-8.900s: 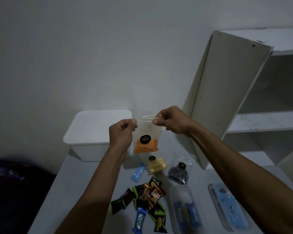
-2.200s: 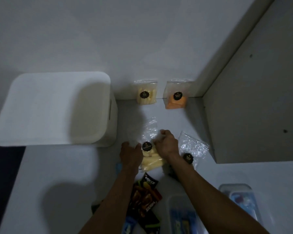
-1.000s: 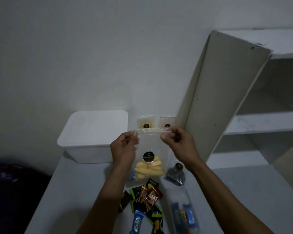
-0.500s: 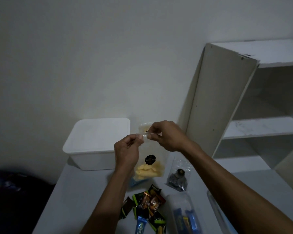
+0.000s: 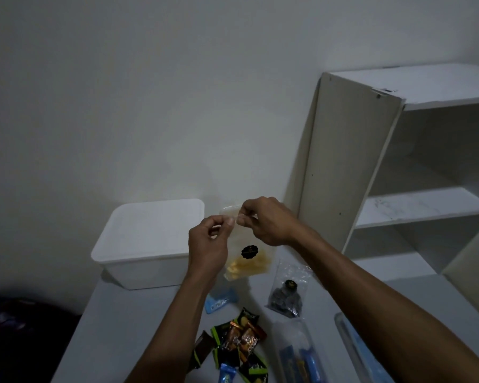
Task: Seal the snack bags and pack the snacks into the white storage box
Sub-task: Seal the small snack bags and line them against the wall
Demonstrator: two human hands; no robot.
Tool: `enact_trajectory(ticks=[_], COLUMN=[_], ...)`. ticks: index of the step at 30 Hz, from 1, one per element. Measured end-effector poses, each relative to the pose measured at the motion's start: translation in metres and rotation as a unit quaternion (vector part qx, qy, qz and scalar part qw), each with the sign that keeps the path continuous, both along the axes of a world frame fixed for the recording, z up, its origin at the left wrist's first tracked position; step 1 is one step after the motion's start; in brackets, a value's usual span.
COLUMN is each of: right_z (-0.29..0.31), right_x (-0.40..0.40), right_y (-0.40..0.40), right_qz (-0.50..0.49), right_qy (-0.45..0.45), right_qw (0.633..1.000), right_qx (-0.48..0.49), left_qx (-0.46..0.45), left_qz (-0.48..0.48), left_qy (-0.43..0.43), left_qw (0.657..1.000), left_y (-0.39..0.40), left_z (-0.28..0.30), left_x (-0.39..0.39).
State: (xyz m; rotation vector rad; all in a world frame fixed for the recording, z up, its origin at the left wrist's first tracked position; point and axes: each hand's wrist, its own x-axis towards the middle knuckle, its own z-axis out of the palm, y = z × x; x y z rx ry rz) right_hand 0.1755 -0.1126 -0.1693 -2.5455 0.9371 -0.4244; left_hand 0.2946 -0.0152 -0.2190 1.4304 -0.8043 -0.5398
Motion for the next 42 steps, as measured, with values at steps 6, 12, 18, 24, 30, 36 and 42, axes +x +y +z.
enact_trajectory(ticks=[6, 12, 18, 24, 30, 36, 42], right_z=[-0.002, -0.004, -0.004, -0.006, -0.013, -0.012, -0.016], right_x=[-0.001, 0.003, -0.003, -0.001, 0.000, -0.006, -0.007], right_y=[-0.009, -0.010, -0.021, -0.021, -0.022, -0.026, -0.028], right_qz=[0.008, 0.005, 0.000, 0.003, -0.016, -0.017, -0.014], right_qy=[-0.016, -0.011, -0.014, -0.021, -0.020, -0.029, -0.037], right_qw=[0.999, 1.000, 0.998, 0.997, 0.999, 0.997, 0.995], right_qx=[0.037, 0.024, 0.068, 0.076, 0.044, 0.070, 0.090], left_qx=[0.013, 0.016, 0.014, 0.013, 0.017, 0.014, 0.017], left_qz=[0.013, 0.020, 0.030, 0.028, 0.022, 0.030, 0.031], left_qy=[-0.026, -0.017, -0.010, 0.002, 0.006, 0.012, 0.018], left_qw=[1.000, 1.000, 0.999, 1.000, 1.000, 0.999, 0.999], left_y=[-0.009, -0.011, -0.012, -0.013, -0.016, -0.016, -0.015], left_z=[-0.004, -0.008, -0.011, -0.012, -0.012, -0.014, -0.017], left_x=[0.009, 0.009, 0.022, 0.022, 0.022, 0.028, 0.031])
